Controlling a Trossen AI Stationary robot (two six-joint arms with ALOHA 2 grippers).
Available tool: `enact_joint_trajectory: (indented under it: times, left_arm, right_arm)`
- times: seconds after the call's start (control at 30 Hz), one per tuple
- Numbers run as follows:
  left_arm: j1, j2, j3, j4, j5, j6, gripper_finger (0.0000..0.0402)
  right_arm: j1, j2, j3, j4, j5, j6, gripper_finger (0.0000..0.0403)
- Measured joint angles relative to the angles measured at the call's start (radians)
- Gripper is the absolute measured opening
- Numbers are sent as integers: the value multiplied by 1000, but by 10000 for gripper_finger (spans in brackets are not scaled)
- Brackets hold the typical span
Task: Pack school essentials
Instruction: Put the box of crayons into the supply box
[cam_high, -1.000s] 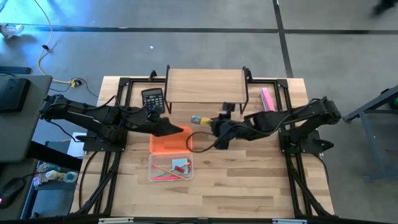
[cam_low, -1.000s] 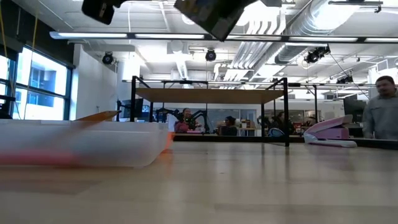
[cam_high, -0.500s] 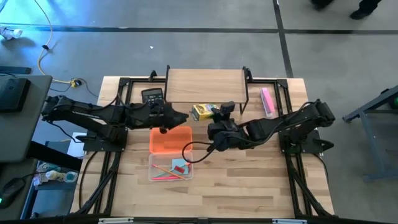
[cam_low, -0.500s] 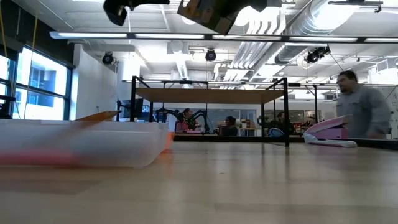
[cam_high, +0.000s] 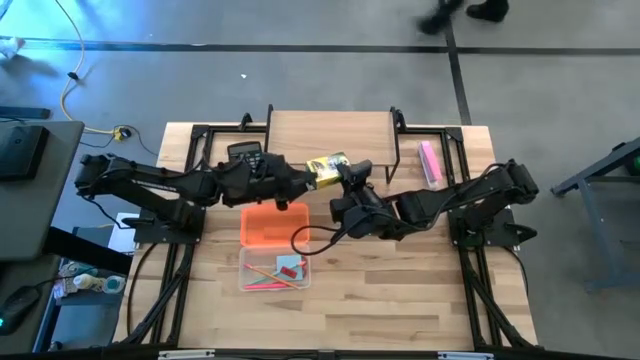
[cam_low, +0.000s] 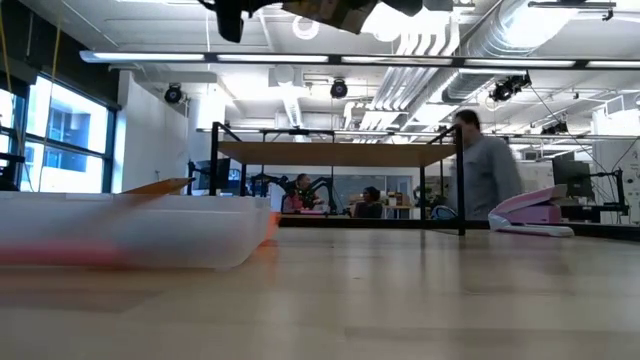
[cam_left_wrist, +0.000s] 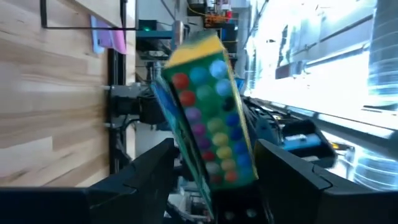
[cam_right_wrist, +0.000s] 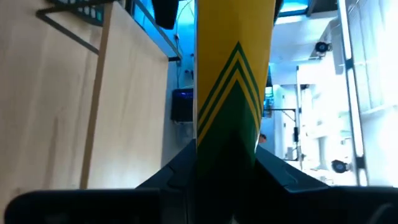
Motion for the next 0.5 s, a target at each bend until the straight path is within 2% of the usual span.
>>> enact_joint_trajectory:
  times: [0.3, 0.5]
  left_arm:
    - [40, 24, 0, 32, 2, -23, 211]
    - [74, 30, 0, 71, 59, -23, 208]
  right_arm:
    - [0, 0, 0, 61, 21, -126, 88]
    - [-10, 0, -1, 70, 23, -133, 88]
